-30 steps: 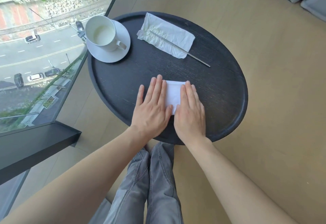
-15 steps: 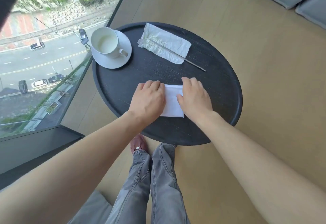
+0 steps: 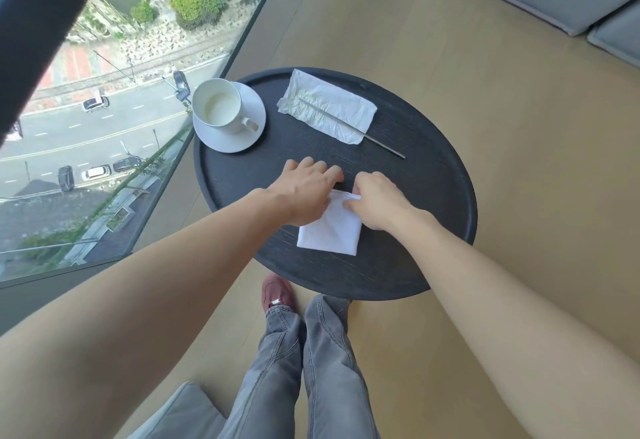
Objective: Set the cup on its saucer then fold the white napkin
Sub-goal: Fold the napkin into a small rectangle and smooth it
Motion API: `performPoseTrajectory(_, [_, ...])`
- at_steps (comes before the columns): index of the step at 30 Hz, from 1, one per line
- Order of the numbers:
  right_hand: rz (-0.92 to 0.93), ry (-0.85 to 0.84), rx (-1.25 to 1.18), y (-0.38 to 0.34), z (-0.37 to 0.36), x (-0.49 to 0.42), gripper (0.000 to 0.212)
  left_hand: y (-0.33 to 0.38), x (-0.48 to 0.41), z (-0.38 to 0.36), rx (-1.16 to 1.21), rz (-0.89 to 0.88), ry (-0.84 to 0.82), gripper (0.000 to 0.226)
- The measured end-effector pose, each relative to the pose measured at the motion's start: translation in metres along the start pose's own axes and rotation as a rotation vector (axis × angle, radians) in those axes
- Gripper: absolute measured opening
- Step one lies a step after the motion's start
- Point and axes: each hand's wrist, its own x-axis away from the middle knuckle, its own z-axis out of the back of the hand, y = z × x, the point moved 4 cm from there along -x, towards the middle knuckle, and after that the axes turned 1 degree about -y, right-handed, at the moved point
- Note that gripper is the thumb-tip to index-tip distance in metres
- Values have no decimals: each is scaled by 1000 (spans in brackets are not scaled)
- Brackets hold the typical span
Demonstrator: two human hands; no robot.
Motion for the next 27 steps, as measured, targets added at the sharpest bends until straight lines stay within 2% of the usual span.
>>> performPoseTrajectory(5, [90, 43, -305, 12, 5, 16, 20, -6, 6, 6, -2, 59, -128, 18])
performPoseTrajectory(8, [114, 82, -416, 13, 16, 18, 19, -13, 17, 23, 255, 129, -92, 17])
performPoseTrajectory(12, [74, 140, -641, 4, 23, 15, 17, -24, 36, 41, 812, 297, 166, 8])
performPoseTrajectory(16, [-6, 212, -817, -12, 20, 0, 14, -20, 41, 35, 1043, 448, 491, 19])
performPoseTrajectory(19, [-51, 310, -815, -23, 15, -14, 12, -21, 39, 27, 955, 500, 627, 15])
performPoseTrajectory(23, [-90, 409, -700, -34, 1, -22, 10, -30, 33, 16, 737, 408, 542, 17])
performPoseTrajectory(27, [-70, 406, -445, -44, -20, -10, 44, -39, 39, 6, 491, 345, 452, 31])
